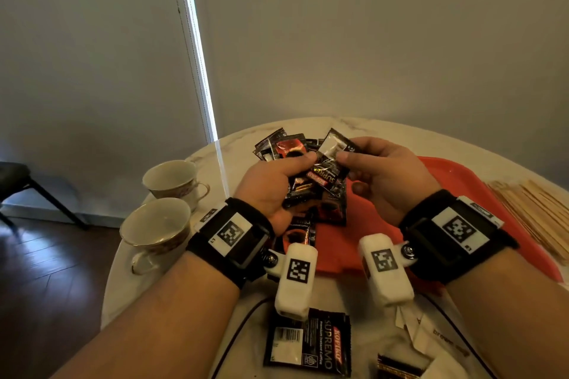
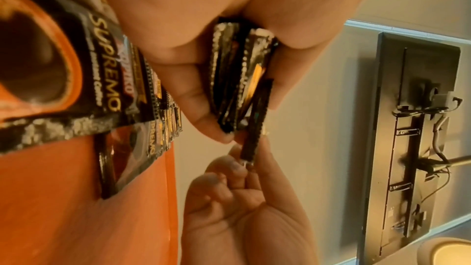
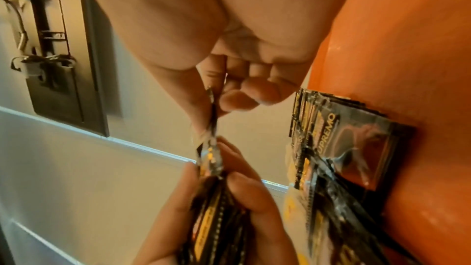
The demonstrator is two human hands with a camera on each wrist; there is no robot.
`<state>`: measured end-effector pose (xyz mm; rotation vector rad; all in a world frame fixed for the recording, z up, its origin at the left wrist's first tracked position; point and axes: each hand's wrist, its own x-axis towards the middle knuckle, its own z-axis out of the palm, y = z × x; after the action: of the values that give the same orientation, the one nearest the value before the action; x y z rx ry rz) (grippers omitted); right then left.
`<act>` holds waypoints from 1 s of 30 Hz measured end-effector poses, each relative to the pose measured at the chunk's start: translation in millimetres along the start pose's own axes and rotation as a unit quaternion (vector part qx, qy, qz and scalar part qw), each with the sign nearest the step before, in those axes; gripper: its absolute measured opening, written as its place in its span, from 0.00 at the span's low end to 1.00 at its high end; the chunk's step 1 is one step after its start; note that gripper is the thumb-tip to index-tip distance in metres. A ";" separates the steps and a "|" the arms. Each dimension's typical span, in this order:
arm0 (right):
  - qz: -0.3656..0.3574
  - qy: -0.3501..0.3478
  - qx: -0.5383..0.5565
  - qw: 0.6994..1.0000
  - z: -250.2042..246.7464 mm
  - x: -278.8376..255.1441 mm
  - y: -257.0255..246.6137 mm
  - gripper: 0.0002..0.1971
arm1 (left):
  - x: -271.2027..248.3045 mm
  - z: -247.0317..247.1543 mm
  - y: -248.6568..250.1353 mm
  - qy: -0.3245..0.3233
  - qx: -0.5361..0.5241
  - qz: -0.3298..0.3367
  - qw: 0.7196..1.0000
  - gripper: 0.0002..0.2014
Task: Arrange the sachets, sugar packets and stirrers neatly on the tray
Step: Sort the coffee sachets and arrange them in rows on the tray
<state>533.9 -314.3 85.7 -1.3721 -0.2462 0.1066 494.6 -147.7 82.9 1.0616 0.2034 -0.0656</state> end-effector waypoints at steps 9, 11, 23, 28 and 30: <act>-0.192 0.049 -0.131 0.971 4.0 -2.7 -8.0 0.07 | 2.4 -2.6 1.4 0.034 -0.062 0.047 0.996 0.17; -0.194 0.015 -0.193 0.962 6.6 -5.6 -6.6 0.09 | -0.4 -2.1 1.0 0.017 -0.052 0.061 0.997 0.13; 0.016 -0.009 -0.063 0.998 3.3 -4.1 -6.0 0.16 | -10.9 -1.4 -1.0 0.006 0.053 0.089 0.995 0.09; 0.052 0.030 -0.046 0.997 2.8 -4.6 -6.4 0.04 | -9.6 -2.1 0.6 0.018 0.059 0.088 0.994 0.08; 0.052 0.033 -0.050 0.997 2.5 -4.4 -5.0 0.06 | -7.0 -2.4 -1.1 0.035 0.062 0.090 0.993 0.07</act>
<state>528.7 -313.9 90.5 -1.4851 -0.1265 0.1370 487.3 -146.5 82.3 1.2036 0.1673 0.1229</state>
